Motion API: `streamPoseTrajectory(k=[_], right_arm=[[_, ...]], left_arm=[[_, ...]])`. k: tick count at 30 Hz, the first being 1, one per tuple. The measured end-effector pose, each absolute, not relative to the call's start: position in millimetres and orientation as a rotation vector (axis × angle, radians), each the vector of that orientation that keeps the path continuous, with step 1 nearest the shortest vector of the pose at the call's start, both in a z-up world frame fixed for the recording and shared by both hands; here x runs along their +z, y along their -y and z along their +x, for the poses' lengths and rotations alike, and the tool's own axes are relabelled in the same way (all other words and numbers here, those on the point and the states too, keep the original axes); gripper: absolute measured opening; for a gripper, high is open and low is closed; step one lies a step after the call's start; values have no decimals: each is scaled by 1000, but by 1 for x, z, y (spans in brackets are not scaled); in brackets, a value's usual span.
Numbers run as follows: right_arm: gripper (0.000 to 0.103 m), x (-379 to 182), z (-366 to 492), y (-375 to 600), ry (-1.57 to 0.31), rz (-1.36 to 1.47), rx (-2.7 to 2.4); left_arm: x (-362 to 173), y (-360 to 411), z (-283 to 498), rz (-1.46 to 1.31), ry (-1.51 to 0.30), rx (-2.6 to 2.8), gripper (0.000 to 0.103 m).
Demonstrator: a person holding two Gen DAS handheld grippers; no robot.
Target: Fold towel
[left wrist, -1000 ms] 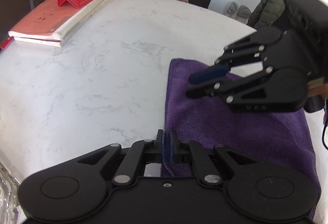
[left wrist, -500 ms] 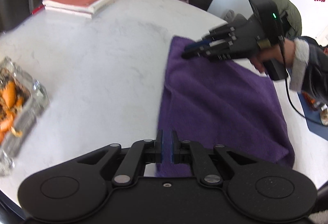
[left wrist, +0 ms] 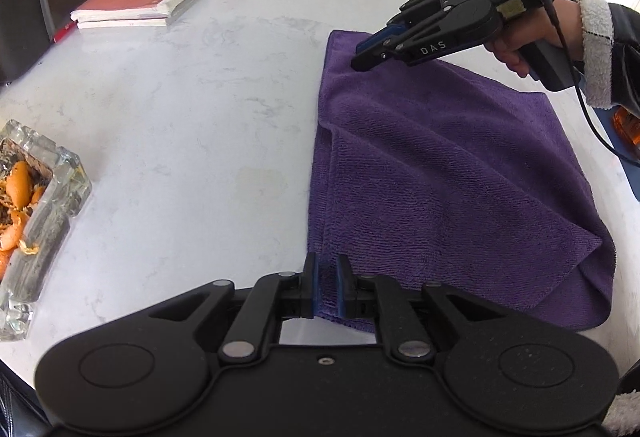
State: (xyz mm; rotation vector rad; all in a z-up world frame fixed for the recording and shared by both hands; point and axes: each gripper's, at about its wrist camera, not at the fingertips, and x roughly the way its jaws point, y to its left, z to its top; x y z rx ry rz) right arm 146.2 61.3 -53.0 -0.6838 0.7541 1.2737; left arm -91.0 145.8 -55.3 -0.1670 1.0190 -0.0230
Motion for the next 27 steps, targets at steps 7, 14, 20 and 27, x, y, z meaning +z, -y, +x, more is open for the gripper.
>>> streamPoseTrajectory(k=[7, 14, 20, 27], right_arm=[[18, -53, 147, -61, -751, -681, 1281], [18, -54, 148, -59, -746, -674, 1287], [18, -55, 147, -59, -743, -674, 1287], [19, -55, 147, -59, -743, -671, 1289]], left_arm=[[-55, -142, -89, -124, -1033, -46, 14], [-55, -136, -90, -49, -1034, -51, 8], [-55, -137, -90, -58, -1038, -43, 4], [-52, -147, -94, -121, -1049, -44, 3]])
